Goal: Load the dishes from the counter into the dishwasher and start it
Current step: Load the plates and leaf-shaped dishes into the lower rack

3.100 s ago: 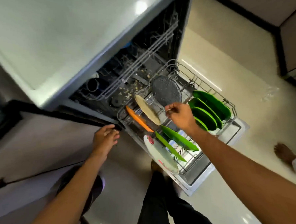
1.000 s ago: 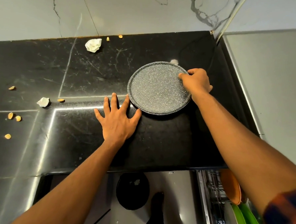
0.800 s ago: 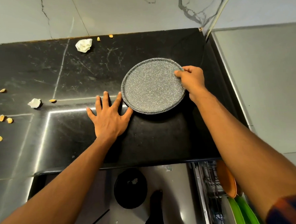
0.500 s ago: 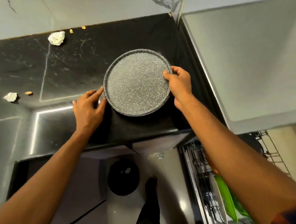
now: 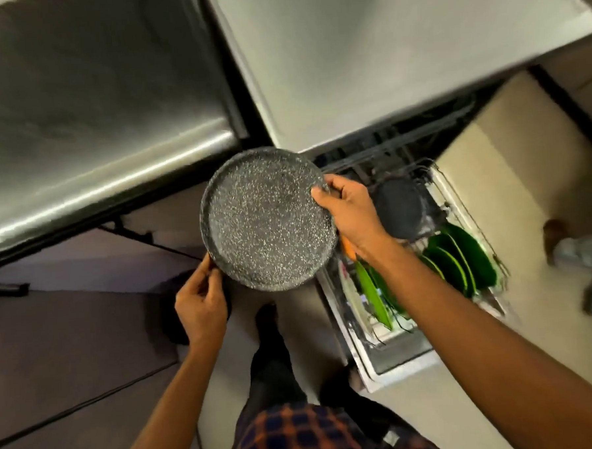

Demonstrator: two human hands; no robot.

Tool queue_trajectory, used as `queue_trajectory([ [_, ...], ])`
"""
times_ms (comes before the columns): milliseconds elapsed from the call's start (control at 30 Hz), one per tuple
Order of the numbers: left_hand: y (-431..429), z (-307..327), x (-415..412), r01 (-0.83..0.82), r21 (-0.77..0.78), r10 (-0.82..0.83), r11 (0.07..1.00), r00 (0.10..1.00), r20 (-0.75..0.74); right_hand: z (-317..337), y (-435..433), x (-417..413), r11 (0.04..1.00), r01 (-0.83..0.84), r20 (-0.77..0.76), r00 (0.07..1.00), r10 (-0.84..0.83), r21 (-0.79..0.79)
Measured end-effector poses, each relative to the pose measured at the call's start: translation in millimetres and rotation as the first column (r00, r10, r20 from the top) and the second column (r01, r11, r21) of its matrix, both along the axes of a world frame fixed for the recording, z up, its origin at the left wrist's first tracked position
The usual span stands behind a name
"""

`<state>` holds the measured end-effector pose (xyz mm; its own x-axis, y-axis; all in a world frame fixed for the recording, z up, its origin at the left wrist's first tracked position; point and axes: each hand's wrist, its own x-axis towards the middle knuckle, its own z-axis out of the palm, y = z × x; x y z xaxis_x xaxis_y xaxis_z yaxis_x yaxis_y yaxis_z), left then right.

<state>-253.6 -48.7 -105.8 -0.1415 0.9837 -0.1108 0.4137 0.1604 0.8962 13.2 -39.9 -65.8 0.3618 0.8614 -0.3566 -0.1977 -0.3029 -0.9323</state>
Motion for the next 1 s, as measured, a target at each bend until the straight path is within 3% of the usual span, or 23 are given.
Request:
queue_trajectory([
  [100,-35.9,-39.1,38.7,0.182,-0.197,-0.212,0.963,0.966,-0.145,-43.5,-51.2,45.8,0.991,0.045,0.141,0.990,-0.027,-0.123],
  [233,-62.9,-96.6,82.7,0.350,-0.505,-0.493,0.789,0.851,-0.181,-91.7,-105.8,102.6,0.951,0.195,0.242,0.961,-0.136,-0.239],
  [367,-55.7,-146.9,117.6,0.256,-0.679,-0.476,0.688,0.866,-0.156,-124.2,-126.8,157.3,0.876,0.375,0.278,0.914,-0.295,-0.303],
  [533,-19.9,-223.4,159.5,0.246,-0.757,-0.515,0.606,0.846,-0.136,-166.0,-123.9,220.7,0.817,0.507,0.262,0.857,-0.444,-0.273],
  [633,3.6,-265.4,172.5,0.254,-0.797,-0.591,0.547,0.792,-0.153,-190.3,-117.3,254.0,0.788,0.576,0.360,0.798,-0.483,-0.218],
  [833,36.3,-291.8,211.1,0.237,-0.803,-0.629,0.546,0.750,-0.206,-230.1,-114.0,310.7,0.783,0.621,0.561,0.660,-0.499,-0.033],
  [1000,50.4,-327.4,228.1,0.190,-0.800,-0.606,0.568,0.755,-0.251,-254.9,-106.1,351.5,0.812,0.584,0.542,0.677,-0.497,0.015],
])
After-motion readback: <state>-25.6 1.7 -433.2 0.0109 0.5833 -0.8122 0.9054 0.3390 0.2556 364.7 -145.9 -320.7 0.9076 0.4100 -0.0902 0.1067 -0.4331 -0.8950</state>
